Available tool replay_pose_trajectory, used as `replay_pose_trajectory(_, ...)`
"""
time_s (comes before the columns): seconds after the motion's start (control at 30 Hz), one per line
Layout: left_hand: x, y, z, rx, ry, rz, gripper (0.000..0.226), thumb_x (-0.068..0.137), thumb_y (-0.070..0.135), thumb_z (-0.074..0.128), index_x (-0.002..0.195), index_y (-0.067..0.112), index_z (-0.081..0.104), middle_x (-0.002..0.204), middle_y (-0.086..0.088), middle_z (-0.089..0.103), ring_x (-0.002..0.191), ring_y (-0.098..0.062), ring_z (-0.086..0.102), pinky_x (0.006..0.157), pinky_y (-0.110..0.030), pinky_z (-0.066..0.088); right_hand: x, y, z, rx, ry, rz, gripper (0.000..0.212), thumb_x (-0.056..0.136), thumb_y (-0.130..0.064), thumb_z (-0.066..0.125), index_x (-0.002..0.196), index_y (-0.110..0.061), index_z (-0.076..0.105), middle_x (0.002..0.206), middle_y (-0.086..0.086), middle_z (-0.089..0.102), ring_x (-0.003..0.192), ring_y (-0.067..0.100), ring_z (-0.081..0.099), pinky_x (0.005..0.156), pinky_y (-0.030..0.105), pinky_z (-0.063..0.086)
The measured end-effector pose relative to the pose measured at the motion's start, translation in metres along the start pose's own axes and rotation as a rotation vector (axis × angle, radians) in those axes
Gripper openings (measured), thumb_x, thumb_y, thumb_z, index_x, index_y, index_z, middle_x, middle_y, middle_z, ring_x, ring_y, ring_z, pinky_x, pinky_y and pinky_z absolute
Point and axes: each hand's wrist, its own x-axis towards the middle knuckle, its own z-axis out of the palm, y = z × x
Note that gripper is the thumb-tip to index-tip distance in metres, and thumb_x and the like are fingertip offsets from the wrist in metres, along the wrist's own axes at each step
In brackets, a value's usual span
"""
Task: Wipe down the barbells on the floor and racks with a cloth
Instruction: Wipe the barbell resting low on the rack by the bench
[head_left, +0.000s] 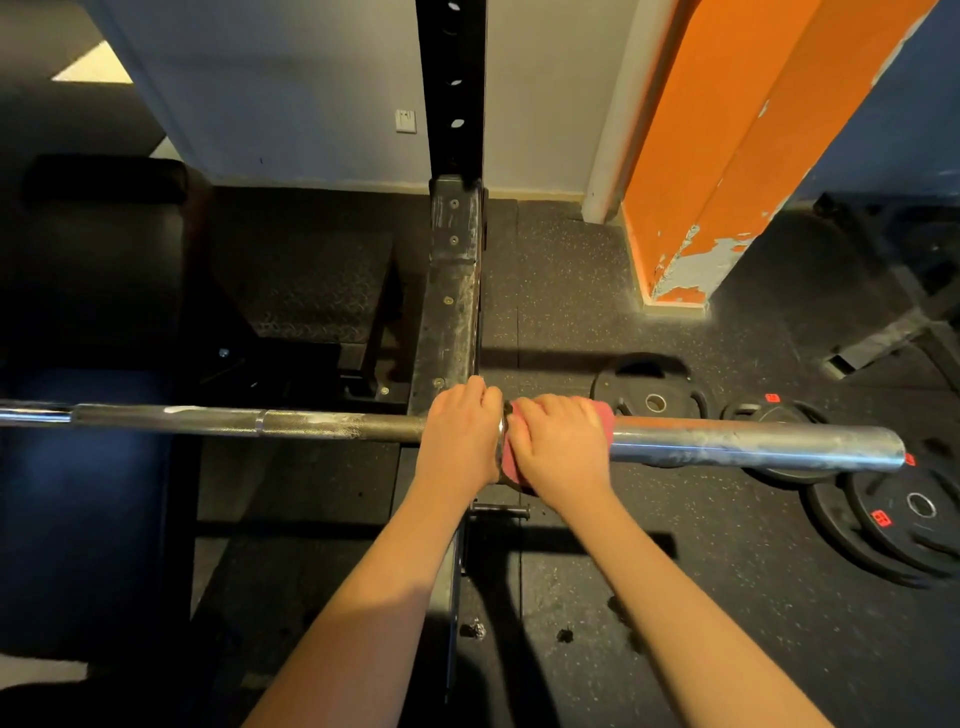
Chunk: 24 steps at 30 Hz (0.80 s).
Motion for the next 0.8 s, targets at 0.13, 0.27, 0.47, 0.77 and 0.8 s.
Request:
replay_pose_trajectory(0.13,0.006,0.0,-0.006,0.016,-0.117,-0.01,0.063,0.063,0.031,0.083,0.113,0.018,0.048,0.112,0.0,0.046,0.1,-0.017,0.047,0.089,-0.029,0.04,-0.024,0.06,-0.002,0.06,0.174,0.106,0.044,0.091,-0.03,0.033,0.106,-0.013,0.071,0.096,0.004,0.066,0.09,0.022,0.058,0.082,0.039,0.044)
replay_pose_trajectory(0.27,0.006,0.001,-0.009,0.026,-0.139,-0.021,0.065,0.063,0.032,0.084,0.115,0.019,0.048,0.113,0.0,0.047,0.1,-0.016,0.048,0.089,-0.029,0.041,-0.011,0.031,0.003,0.044,0.143,0.308,0.032,0.093,-0.022,0.044,0.114,-0.013,0.065,0.096,0.003,0.067,0.092,0.022,0.059,0.089,0.039,0.041)
replay_pose_trajectory(0.47,0.004,0.004,-0.009,0.03,-0.103,-0.03,0.055,0.069,0.033,0.078,0.113,0.019,0.047,0.116,0.0,0.048,0.102,-0.016,0.049,0.09,-0.028,0.04,-0.004,0.017,0.0,-0.026,-0.007,-0.079,0.043,0.095,-0.04,0.027,0.106,-0.024,0.065,0.097,-0.004,0.065,0.092,0.018,0.061,0.086,0.038,0.045)
replay_pose_trajectory(0.77,0.005,0.003,-0.008,0.039,-0.129,-0.039,0.062,0.067,0.033,0.08,0.117,0.02,0.046,0.115,0.001,0.047,0.102,-0.015,0.048,0.09,-0.027,0.039,0.002,0.024,0.005,-0.01,0.113,0.129,0.045,0.09,-0.035,0.025,0.081,-0.02,0.067,0.078,-0.003,0.066,0.073,0.017,0.059,0.076,0.036,0.043)
replay_pose_trajectory(0.8,0.005,0.003,-0.008,0.045,-0.118,-0.037,0.058,0.069,0.034,0.077,0.115,0.02,0.046,0.115,0.001,0.048,0.101,-0.015,0.049,0.089,-0.027,0.038,0.005,0.012,0.006,-0.019,0.069,0.074,0.046,0.091,-0.037,0.024,0.081,-0.022,0.067,0.078,-0.004,0.065,0.074,0.017,0.06,0.076,0.036,0.043)
